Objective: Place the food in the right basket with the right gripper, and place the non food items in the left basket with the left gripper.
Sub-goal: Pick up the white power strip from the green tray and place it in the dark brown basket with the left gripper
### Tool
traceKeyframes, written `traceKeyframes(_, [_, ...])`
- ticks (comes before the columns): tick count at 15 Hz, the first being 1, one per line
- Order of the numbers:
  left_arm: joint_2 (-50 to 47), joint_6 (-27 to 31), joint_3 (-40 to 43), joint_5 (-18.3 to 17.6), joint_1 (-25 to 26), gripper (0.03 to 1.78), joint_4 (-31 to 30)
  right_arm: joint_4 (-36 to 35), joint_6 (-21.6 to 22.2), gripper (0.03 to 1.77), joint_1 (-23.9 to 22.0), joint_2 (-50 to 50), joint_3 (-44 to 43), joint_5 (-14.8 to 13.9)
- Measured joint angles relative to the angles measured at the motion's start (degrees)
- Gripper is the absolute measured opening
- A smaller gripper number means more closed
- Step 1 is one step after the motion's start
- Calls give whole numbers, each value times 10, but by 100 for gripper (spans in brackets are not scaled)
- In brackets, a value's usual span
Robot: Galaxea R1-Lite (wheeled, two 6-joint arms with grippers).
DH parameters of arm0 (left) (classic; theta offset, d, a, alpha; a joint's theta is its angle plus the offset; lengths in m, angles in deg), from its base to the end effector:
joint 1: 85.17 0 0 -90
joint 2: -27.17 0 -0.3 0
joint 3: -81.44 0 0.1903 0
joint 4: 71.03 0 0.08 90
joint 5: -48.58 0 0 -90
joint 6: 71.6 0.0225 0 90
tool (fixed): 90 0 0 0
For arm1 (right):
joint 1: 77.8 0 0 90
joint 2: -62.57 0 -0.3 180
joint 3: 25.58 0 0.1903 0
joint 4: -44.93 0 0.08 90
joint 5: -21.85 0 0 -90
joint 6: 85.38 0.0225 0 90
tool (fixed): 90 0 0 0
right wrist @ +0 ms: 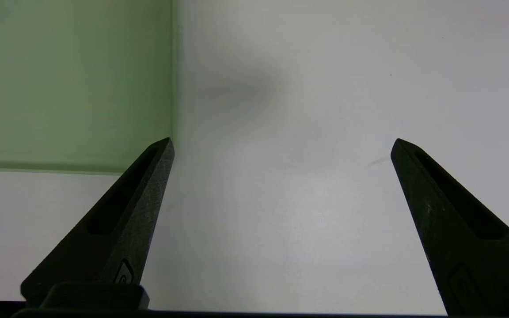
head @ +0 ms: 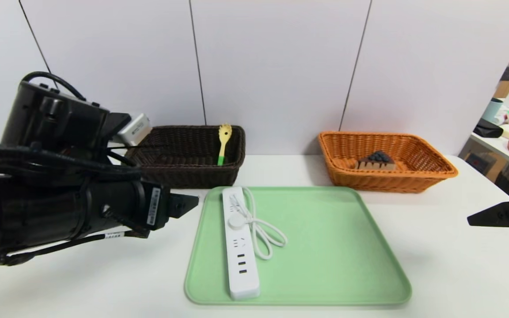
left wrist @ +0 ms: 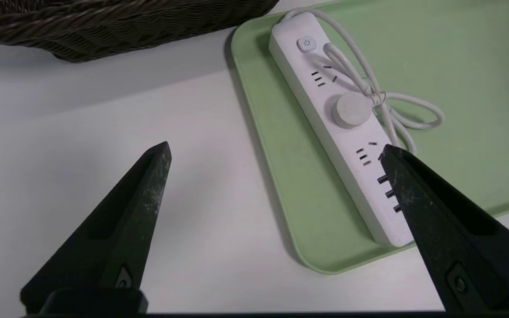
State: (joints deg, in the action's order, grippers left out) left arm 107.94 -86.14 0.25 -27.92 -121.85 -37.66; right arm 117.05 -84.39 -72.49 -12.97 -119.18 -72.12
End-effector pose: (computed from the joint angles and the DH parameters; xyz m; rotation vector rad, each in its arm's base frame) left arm 0.1857 -0.1318 0.2421 0.0008 0.5684 -0.3229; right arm 0.1656 0.0138 0.2665 -0.0603 0.9405 0.0135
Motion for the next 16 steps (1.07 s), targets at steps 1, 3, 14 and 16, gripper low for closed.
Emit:
traceKeyframes(1, [15, -6, -23, 6, -8, 169, 22, -1, 0, 170, 0, 0, 2, -1])
traceKeyframes(3, [48, -16, -70, 11, -17, 169, 77, 0, 0, 170, 0, 1, 5, -2])
traceKeyframes(14, [190, -37, -226, 24, -63, 169, 159, 0, 0, 170, -6, 10, 35, -3])
traceKeyframes(16, [209, -45, -234, 25, -69, 169, 160, -1, 0, 170, -6, 11, 38, -3])
